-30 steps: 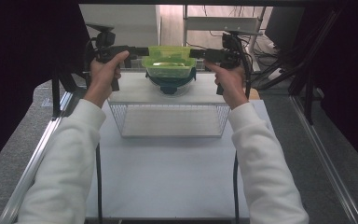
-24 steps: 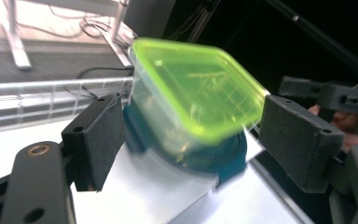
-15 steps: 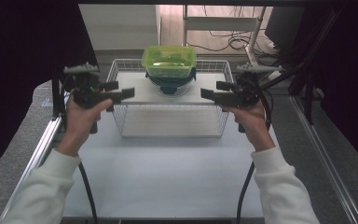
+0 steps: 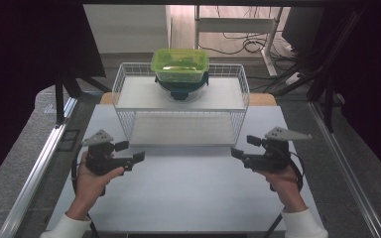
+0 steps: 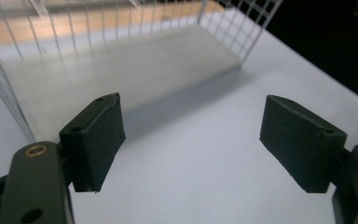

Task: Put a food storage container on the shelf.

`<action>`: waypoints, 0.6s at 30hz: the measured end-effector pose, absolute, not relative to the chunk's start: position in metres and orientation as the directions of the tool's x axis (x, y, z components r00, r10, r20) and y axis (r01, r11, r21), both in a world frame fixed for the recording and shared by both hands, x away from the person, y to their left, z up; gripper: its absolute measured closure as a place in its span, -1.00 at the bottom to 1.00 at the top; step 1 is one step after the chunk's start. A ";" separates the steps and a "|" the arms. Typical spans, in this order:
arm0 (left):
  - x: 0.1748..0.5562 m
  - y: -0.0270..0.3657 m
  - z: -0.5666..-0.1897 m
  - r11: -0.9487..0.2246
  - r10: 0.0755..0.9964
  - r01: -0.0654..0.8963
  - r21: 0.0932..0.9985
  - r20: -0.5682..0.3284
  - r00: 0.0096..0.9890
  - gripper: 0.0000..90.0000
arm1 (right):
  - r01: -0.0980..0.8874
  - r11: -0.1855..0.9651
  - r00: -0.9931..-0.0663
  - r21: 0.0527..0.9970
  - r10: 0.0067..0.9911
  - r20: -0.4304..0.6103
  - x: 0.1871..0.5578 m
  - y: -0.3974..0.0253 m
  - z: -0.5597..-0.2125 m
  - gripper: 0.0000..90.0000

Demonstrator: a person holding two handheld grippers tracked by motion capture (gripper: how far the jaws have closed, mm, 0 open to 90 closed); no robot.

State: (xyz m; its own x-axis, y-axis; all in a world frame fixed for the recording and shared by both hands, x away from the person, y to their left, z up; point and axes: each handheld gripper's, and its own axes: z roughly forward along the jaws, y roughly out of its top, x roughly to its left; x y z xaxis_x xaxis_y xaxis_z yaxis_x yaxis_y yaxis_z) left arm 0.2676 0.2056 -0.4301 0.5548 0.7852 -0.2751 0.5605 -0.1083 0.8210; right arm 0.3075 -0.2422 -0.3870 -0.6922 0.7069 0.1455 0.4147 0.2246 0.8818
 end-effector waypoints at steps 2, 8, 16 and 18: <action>0.265 0.202 -0.444 -0.120 0.779 0.584 0.803 -0.288 0.557 -0.52 | 0.436 0.233 -0.678 0.869 0.720 0.148 0.299 -0.249 -0.406 -0.52; 0.262 0.196 -0.467 -0.142 0.778 0.627 0.766 -0.305 0.549 -0.52 | 0.492 0.282 -0.659 0.823 0.739 0.141 0.286 -0.258 -0.441 -0.52; 0.266 0.198 -0.478 -0.148 0.785 0.649 0.746 -0.310 0.536 -0.53 | 0.483 0.286 -0.662 0.828 0.738 0.131 0.285 -0.257 -0.446 -0.52; 0.266 0.198 -0.476 -0.148 0.784 0.643 0.751 -0.308 0.539 -0.53 | 0.478 0.286 -0.665 0.831 0.736 0.130 0.285 -0.258 -0.446 -0.52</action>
State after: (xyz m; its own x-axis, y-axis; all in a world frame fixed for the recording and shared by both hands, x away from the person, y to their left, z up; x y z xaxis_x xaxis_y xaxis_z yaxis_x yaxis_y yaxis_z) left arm 0.2659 0.1975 -0.4762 0.5393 0.7839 -0.3076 0.6432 -0.1477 0.7513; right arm 0.2847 -0.2579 -0.4456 -0.6648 0.7357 0.1297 0.4781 0.2856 0.8306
